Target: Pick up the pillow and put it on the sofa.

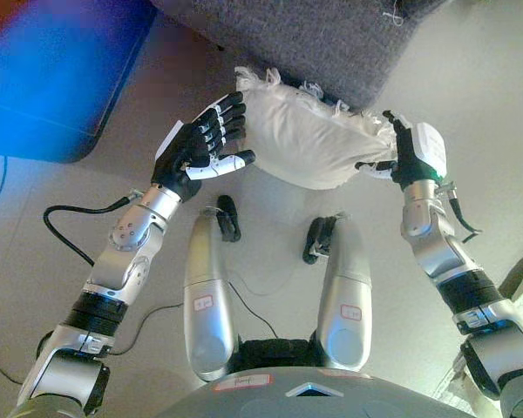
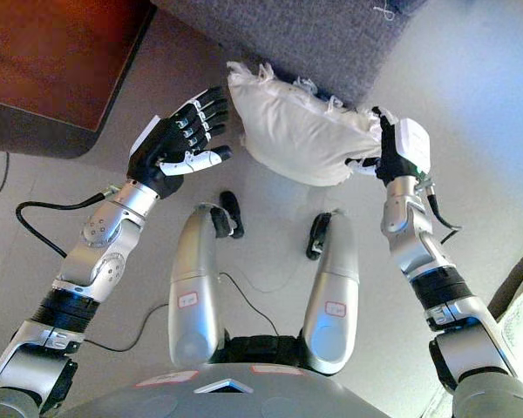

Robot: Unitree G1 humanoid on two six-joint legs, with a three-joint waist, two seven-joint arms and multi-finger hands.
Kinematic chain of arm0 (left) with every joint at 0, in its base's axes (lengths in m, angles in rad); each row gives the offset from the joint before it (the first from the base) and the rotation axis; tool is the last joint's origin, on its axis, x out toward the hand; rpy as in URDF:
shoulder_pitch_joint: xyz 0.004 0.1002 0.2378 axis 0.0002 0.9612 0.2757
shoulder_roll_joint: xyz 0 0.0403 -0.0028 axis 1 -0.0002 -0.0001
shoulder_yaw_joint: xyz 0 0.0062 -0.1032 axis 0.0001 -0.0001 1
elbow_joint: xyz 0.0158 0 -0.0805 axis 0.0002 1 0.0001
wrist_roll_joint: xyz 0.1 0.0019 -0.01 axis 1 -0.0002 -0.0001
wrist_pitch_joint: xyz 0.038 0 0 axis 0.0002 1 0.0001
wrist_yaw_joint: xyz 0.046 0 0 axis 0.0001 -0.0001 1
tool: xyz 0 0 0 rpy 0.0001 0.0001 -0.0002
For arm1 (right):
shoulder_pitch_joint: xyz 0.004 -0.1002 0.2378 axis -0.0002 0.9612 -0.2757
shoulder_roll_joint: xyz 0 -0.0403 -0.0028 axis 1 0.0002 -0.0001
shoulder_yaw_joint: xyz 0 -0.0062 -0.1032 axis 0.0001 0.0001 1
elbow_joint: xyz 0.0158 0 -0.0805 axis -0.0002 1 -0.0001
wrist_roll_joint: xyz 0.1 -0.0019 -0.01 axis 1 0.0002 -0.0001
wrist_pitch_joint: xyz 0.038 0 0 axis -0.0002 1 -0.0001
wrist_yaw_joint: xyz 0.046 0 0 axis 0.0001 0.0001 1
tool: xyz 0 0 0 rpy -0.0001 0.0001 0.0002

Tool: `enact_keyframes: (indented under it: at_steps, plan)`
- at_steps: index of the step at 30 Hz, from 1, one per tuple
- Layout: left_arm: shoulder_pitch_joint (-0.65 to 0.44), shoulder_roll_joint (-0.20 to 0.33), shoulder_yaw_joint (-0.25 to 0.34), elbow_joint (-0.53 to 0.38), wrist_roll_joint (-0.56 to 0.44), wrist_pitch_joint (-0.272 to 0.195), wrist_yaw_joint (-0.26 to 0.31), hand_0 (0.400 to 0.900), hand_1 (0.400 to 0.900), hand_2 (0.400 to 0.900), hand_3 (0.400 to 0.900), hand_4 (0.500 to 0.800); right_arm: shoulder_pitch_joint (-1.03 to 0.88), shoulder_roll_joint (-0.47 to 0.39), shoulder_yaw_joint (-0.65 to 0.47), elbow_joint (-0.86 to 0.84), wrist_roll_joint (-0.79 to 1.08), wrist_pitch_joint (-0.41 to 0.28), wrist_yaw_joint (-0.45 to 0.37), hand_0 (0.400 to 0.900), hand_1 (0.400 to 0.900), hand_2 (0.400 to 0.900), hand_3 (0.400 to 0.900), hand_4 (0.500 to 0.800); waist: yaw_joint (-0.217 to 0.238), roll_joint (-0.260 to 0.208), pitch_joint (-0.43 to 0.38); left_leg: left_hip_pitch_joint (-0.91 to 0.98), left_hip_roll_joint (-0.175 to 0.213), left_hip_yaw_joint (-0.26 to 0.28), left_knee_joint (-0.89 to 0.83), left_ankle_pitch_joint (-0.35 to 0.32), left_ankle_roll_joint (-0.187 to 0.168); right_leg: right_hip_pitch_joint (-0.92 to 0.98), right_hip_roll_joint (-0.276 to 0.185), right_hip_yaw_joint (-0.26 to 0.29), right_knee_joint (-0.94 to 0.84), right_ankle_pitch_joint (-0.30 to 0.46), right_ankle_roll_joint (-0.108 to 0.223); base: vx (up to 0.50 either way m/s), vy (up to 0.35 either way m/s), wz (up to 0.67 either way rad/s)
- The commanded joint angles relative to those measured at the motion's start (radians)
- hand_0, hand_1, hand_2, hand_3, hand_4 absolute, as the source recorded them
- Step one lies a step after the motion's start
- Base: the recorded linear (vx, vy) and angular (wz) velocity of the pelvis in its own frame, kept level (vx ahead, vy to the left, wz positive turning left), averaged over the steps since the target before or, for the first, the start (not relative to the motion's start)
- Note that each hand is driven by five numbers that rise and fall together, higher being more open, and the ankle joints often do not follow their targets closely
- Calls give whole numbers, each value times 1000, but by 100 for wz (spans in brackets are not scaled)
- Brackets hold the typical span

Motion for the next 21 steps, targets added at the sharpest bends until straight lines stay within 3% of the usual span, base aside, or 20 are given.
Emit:
enact_keyframes:
  at_steps: [1,12,21]
  plan:
    - [-30,6,-20,-164,-30,-98,-13,900,900,900,900,800,-75,-69,-24,-25,-83,-9,-67,900,900,900,900,800,13,28,-23,41,1,-15,172,-240,10,-25,10,-13,53,18,-7,-44,-5,1]
    - [-22,36,-8,-164,-53,-80,-42,900,900,900,900,800,-130,-126,-7,16,17,-1,99,900,900,900,900,800,24,33,-22,-105,22,-19,425,-331,32,-174,-17,4,330,-78,-10,21,-11,3]
    - [-48,56,-27,-160,-69,-43,-43,900,900,900,900,800,-254,-185,27,66,53,24,117,900,900,900,900,800,39,44,-10,-203,16,-26,546,-360,23,-270,-39,21,437,-90,-3,35,-3,7]
